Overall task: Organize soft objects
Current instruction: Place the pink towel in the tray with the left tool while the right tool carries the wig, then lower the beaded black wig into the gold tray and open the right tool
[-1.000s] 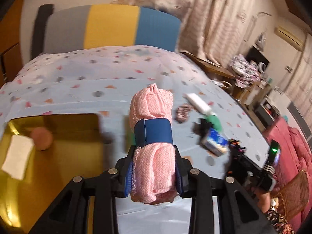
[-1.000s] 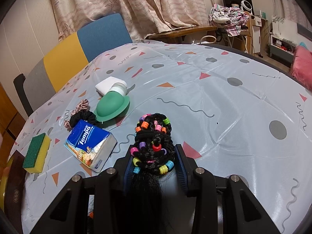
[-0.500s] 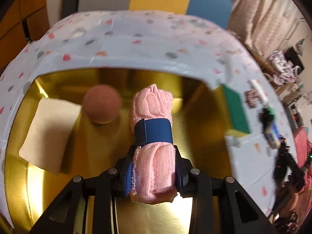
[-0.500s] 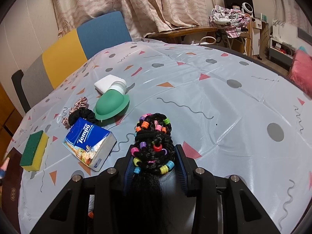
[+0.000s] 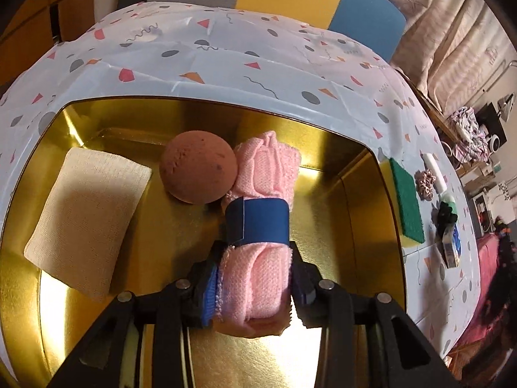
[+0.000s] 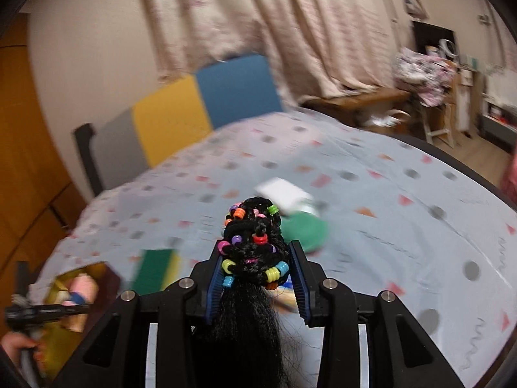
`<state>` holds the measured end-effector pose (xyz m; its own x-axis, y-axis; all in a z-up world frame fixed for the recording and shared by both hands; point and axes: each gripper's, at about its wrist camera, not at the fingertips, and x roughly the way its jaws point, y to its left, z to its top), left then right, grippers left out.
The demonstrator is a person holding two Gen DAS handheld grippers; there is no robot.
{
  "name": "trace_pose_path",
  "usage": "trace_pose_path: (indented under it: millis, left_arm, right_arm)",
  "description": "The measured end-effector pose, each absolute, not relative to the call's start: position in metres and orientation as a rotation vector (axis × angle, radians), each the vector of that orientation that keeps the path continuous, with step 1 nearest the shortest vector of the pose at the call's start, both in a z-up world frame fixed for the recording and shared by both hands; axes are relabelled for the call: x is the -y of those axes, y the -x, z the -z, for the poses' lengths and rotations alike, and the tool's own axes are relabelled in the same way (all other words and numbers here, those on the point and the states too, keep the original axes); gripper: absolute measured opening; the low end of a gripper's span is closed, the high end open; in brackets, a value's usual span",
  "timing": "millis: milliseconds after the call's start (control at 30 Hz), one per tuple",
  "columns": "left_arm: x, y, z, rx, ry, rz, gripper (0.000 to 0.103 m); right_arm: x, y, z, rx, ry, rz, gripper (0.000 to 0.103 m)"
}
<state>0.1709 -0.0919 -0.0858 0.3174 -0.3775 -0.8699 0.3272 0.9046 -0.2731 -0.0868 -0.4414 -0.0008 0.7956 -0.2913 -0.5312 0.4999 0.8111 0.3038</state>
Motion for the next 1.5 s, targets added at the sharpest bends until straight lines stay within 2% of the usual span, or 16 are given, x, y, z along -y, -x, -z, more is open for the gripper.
trace_pose_path:
  millis: [200, 567, 733, 1000, 1367, 1400, 1433, 1500]
  left_arm:
    - [0.081, -0.167, 0.085, -1.182, 0.073, 0.438, 0.05]
    - [0.062, -0.109, 0.054, -1.019, 0.114, 0.509, 0.05]
    - [0.053, -0.093, 0.051, -1.012, 0.175, 0.543, 0.05]
    - [0.027, -0.101, 0.033, -0.938, 0.245, 0.447, 0.05]
    - [-0.001, -0.112, 0.039, -0.947, 0.321, 0.369, 0.05]
    - [0.001, -0.111, 0.039, -0.948, 0.316, 0.372, 0.05]
    - [0.002, -0.111, 0.041, -0.951, 0.312, 0.378, 0.05]
    - [0.007, -0.109, 0.043, -0.959, 0.304, 0.386, 0.05]
  right_arm:
    - [0.388, 0.058, -0.022, -0.486, -0.455, 0.283, 0.038]
    - [0.292, 0.006, -0.014, -0.585, -0.387, 0.055, 0.038]
    - [0.257, -0.018, -0.006, -0.642, -0.395, -0.012, 0.038]
    - [0.222, -0.069, 0.013, -0.775, -0.354, 0.022, 0.038]
    - [0.197, -0.129, 0.039, -0.859, -0.185, 0.153, 0.04]
    - [0.196, -0.13, 0.04, -0.859, -0.166, 0.166, 0.048]
    - [0.197, -0.131, 0.04, -0.856, -0.156, 0.171, 0.063]
    - [0.199, -0.127, 0.035, -0.829, -0.161, 0.174, 0.078]
